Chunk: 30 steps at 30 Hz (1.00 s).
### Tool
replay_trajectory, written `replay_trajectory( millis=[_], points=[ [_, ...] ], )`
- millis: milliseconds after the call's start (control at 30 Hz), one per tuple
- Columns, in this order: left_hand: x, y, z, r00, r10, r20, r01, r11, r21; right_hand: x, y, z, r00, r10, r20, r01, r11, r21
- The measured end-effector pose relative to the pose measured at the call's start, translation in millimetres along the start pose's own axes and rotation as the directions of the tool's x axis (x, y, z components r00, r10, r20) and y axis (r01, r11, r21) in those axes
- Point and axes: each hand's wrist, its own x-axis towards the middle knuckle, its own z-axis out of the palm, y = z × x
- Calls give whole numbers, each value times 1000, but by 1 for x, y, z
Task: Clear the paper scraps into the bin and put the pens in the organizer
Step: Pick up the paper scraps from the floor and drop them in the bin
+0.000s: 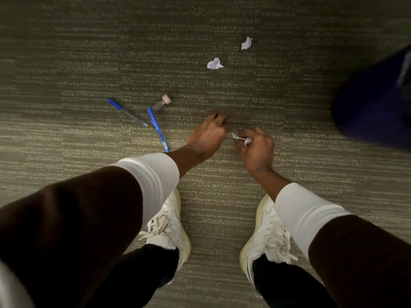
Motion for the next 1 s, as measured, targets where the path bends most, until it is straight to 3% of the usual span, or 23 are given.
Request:
replay_trajectory(
  millis=[100, 300, 467, 667, 833, 1000],
  points=[
    [-14, 8, -13, 1000, -19, -12, 19, 1000, -11, -11, 0, -22, 995, 101, -8, -100, 989, 105],
    [-41, 62, -71, 997, 12, -76, -19, 996, -83, -57, -15, -102, 992, 112, -55, -103, 983, 149],
    [-42, 138, -154, 965, -143, -220, 62, 940, -337, -82, -33, -194, 969, 179, -170, -150, 973, 173],
    [-19, 219, -253, 931, -266, -250, 76, 810, -581, -97, -43, -304, 926, 196, -322, -155, 976, 150],
    [7, 276, -298, 927, -212, -311, -20, 797, -604, -98, -33, -369, 878, 221, -424, -153, 970, 190],
    [39, 325, -308, 949, -174, -264, -46, 750, -660, -83, -8, -404, 837, 302, -456, -222, 950, 222]
  ],
)
